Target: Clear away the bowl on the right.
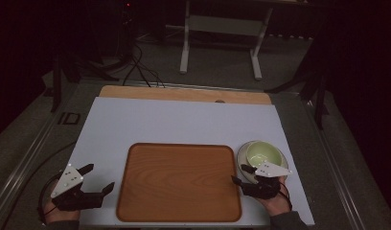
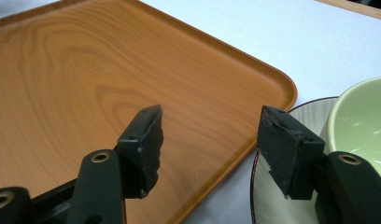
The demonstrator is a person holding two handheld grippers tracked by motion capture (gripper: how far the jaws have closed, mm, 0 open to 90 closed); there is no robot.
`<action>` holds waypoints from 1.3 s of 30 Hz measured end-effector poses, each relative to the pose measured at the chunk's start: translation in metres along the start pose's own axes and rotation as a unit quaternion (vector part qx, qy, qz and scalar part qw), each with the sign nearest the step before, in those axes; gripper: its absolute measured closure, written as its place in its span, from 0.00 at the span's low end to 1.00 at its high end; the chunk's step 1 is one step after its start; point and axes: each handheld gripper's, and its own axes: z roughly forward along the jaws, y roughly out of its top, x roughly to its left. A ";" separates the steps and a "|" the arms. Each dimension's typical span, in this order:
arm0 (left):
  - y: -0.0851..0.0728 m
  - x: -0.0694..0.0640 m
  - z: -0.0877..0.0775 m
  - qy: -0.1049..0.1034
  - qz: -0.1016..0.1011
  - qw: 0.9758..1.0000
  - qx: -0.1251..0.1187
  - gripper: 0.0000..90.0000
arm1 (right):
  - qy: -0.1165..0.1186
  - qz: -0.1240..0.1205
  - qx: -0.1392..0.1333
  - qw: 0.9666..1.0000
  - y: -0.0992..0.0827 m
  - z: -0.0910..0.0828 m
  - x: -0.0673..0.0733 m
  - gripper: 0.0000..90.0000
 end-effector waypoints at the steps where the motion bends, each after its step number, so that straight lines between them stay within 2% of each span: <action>1: 0.000 0.000 0.000 0.000 0.000 1.000 0.000 0.08 | 0.000 0.000 0.000 1.000 0.000 0.000 0.000 0.44; 5: 0.000 -0.001 0.000 -0.001 0.004 1.000 0.001 0.08 | 0.002 0.000 -0.001 1.000 0.000 0.000 -0.001 0.44; 22: 0.000 0.002 -0.001 0.005 -0.003 1.000 -0.004 0.09 | 0.009 -0.007 -0.006 1.000 0.003 -0.002 -0.002 0.44; 39: 0.000 0.003 0.000 0.007 -0.005 1.000 -0.004 0.09 | 0.009 -0.009 -0.024 1.000 0.013 -0.008 -0.005 0.44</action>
